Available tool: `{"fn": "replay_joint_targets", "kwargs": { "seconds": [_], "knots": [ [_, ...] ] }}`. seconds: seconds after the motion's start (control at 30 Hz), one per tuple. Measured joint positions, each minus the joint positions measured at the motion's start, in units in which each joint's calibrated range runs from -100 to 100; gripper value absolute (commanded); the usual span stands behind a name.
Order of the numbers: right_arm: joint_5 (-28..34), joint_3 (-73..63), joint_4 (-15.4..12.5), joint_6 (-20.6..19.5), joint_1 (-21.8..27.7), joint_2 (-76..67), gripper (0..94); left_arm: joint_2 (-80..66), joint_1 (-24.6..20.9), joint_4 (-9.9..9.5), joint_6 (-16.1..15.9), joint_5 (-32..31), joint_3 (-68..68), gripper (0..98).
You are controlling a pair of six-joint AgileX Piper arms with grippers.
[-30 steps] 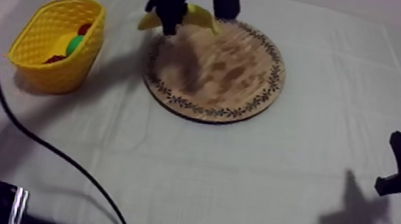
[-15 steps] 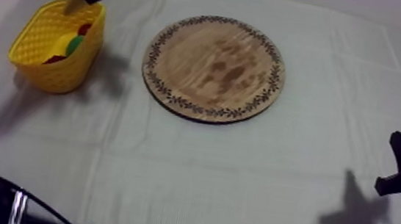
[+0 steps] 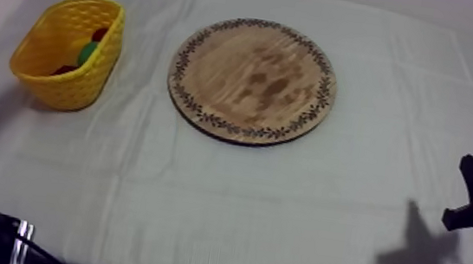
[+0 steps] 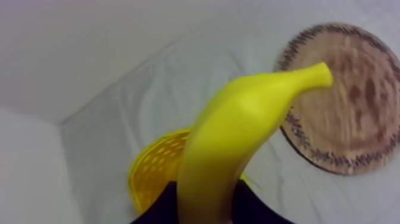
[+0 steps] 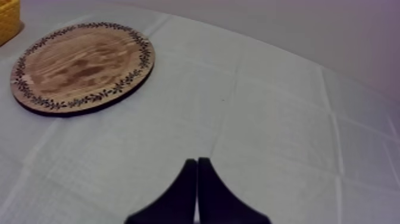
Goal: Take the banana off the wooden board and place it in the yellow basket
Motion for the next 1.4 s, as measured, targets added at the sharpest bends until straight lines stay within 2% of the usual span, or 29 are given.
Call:
{"fn": "replay_joint_targets", "kwargs": {
  "seconds": [0.13,0.27,0.9,1.4],
  "knots": [
    [0.0,0.0,0.0,0.0,0.0,0.0,0.3,2.3,-2.7,-1.24,2.3,-2.6,-0.1,26.9],
    [0.0,0.0,0.0,0.0,0.0,0.0,0.3,5.4,-5.2,-1.47,3.3,-5.4,0.8,26.6],
    [0.0,0.0,0.0,0.0,0.0,0.0,0.3,21.2,-10.1,-1.11,3.3,-11.2,6.8,24.3],
    [0.0,0.0,0.0,0.0,0.0,0.0,0.3,24.4,-11.7,-0.92,2.6,-11.4,10.8,24.9]
  ]
}}
